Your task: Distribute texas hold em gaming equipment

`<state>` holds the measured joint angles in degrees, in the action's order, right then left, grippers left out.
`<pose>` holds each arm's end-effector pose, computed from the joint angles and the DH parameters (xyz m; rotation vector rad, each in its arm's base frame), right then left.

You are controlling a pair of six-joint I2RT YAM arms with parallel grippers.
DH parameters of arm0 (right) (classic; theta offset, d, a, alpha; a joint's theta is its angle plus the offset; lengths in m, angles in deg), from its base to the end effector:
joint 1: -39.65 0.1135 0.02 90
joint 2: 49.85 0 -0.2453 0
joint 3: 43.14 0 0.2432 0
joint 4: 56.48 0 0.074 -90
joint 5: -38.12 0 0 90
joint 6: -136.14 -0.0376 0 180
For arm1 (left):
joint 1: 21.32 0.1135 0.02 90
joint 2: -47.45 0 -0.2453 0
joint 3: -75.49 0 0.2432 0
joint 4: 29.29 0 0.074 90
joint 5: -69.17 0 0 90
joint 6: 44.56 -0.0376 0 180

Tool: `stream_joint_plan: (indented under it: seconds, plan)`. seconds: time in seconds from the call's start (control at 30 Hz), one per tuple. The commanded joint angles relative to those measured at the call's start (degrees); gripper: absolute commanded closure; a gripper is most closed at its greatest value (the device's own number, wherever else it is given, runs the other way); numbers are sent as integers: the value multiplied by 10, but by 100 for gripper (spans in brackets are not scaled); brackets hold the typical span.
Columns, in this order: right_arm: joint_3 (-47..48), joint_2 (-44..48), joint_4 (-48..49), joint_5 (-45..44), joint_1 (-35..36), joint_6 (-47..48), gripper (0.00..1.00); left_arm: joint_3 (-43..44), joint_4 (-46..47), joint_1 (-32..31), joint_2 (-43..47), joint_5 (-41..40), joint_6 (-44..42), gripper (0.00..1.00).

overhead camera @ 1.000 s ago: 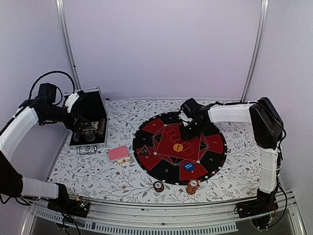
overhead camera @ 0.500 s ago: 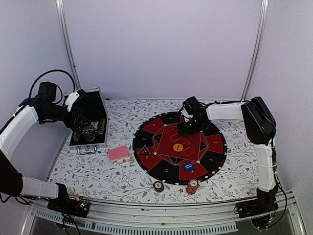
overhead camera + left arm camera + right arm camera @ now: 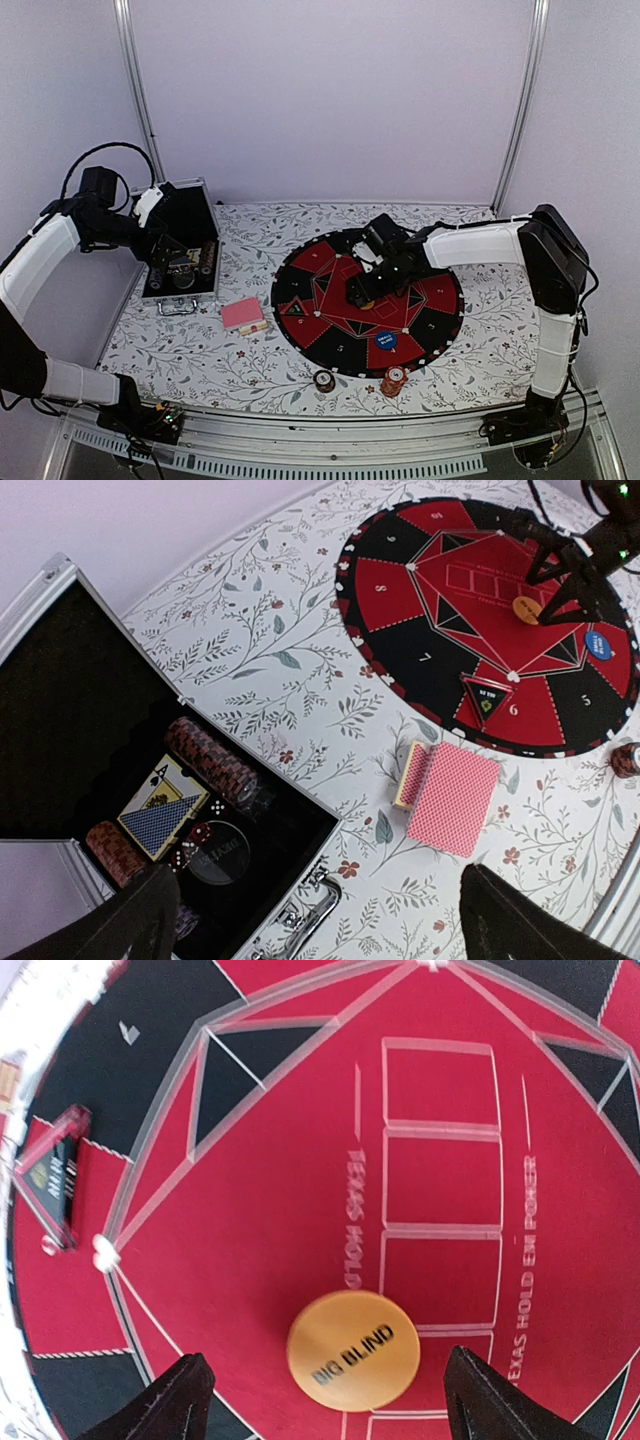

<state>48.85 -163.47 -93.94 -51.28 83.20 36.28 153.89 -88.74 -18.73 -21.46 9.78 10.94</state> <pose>0.2909 0.2770 0.1529 -0.7698 2.5291 0.3408 0.2406 -0.0083 0.3010 0.8532 2.1495 -0.3304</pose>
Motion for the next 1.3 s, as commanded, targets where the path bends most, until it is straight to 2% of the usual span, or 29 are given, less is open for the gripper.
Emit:
stream_joint_plan:
  seconds: [0.0, 0.53, 0.87, 1.07, 1.27]
  plan:
    - [-16, -1, -4, 7, 0, -13, 18, 12, -4, -6, 8, 3, -4, 0]
    - [22, -61, -31, -58, 26, 1, 32, 14, -4, -7, 14, -3, -5, 0]
    - [23, -61, -36, -73, 1, -1, 56, 17, -7, -7, 17, -6, -8, 0]
    - [31, -56, -31, -72, -26, 10, 59, 18, -7, -6, 16, -4, -7, 0]
    - [85, -83, -26, -76, -67, 27, 59, 18, -7, -7, 12, -4, -5, 0]
